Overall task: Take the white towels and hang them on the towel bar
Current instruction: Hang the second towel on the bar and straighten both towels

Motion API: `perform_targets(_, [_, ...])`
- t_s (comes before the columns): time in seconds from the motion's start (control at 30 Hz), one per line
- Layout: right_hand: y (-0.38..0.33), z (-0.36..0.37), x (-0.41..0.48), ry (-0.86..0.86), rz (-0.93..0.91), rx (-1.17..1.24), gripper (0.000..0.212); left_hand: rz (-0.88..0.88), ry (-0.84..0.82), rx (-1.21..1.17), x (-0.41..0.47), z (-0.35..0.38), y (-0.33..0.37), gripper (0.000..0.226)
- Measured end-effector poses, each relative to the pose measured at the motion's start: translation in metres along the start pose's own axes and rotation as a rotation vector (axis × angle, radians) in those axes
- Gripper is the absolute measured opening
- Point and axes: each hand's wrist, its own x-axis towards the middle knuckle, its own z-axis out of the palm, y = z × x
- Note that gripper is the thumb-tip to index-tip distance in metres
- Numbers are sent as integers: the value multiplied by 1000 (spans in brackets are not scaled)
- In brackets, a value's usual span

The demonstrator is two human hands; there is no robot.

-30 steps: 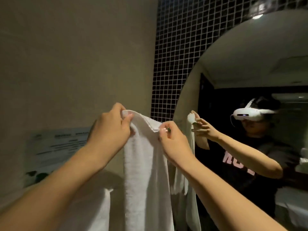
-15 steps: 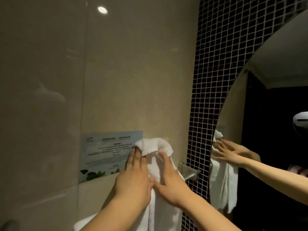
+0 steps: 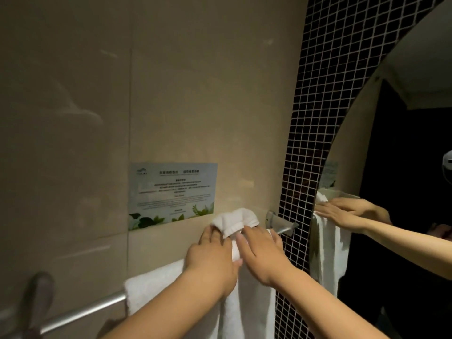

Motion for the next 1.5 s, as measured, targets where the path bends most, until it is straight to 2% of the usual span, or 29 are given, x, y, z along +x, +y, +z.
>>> perform_targets(0.1, [2,-2,-5,-10,1,-31,37,8,3,59,0,3,2,72])
perform_targets(0.33, [0,-21,9,-214,16,-171,47,49,-11,43,-4,1,-2,82])
perform_targets(0.53, [-10,-28,25,-247,18,-218,56,88,11,7,-13,-7,-8,83])
perform_targets(0.77, [-16,-26,47,-302,34,-259,64,80,44,-8,-10,-6,-13,67])
perform_targets(0.87, [-11,-17,42,-182,-6,-228,54,77,133,-8,-10,-2,-11,57])
perform_targets(0.97, [1,-4,26,82,-8,-72,51,101,258,-15,-11,-3,-8,42])
perform_targets(1.07, [20,12,5,392,108,195,55,211,296,-19,-11,-7,-8,22])
perform_targets(1.1, [29,17,-3,445,173,243,55,228,306,0,-11,-9,-7,19])
perform_targets(1.2, [47,25,-23,370,310,447,59,253,320,2,-12,-7,-1,10])
perform_targets(1.27, [49,30,-32,262,340,614,61,235,352,46,-13,-6,3,17])
perform_targets(1.3, [48,32,-35,244,335,613,60,205,338,71,-13,-8,6,21])
perform_targets(1.37, [45,37,-38,288,327,528,54,158,292,90,-15,-11,11,23])
perform_targets(1.43, [41,40,-37,384,328,486,46,144,310,-2,-21,-19,14,18])
perform_targets(1.5, [36,36,-33,490,350,431,39,145,296,-52,-20,-23,15,27])
